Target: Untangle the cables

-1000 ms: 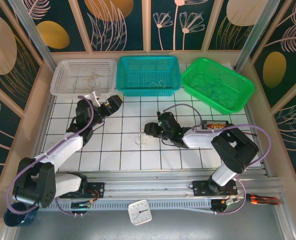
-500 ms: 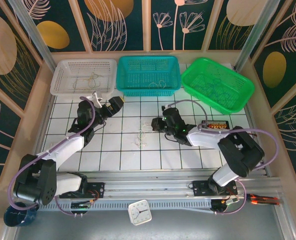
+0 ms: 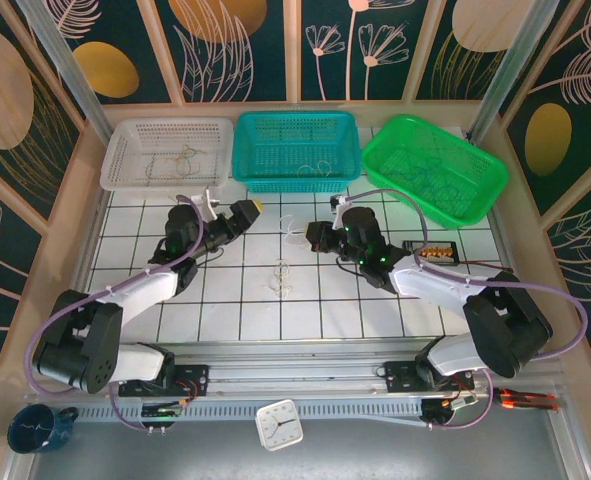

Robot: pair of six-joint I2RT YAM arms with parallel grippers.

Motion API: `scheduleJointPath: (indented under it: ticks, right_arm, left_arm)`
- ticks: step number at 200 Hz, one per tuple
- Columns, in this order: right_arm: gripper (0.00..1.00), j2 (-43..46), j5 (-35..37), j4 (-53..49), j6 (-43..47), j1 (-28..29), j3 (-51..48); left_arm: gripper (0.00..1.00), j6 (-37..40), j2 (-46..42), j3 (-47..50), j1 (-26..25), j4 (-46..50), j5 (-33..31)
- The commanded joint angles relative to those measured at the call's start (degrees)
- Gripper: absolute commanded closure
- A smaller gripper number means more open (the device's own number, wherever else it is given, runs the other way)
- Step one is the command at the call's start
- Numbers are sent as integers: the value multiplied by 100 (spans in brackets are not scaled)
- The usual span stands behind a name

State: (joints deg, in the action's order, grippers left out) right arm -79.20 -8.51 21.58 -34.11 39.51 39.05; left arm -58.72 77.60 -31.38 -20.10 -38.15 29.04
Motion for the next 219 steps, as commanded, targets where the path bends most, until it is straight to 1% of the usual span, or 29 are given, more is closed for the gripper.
scheduleJointPath:
  ticks: [1, 65, 138, 186, 219]
  right_arm:
    - [100, 113, -365, 433, 159, -23, -116]
    - [100, 177, -615, 632, 89, -20, -187]
    - [100, 202, -809, 854, -71, -4, -226]
    - [100, 204, -819, 903, -94, 2, -254]
    - [100, 150, -665, 892, -57, 0, -347]
  left_arm:
    - [16, -196, 278, 14, -156, -638, 305]
    - [33, -291, 649, 148, -431, -1071, 287]
    - [52, -324, 861, 149, -520, -1255, 247]
    - [71, -345, 950, 157, -618, -1318, 210]
    - [90, -386, 829, 133, -629, -1301, 232]
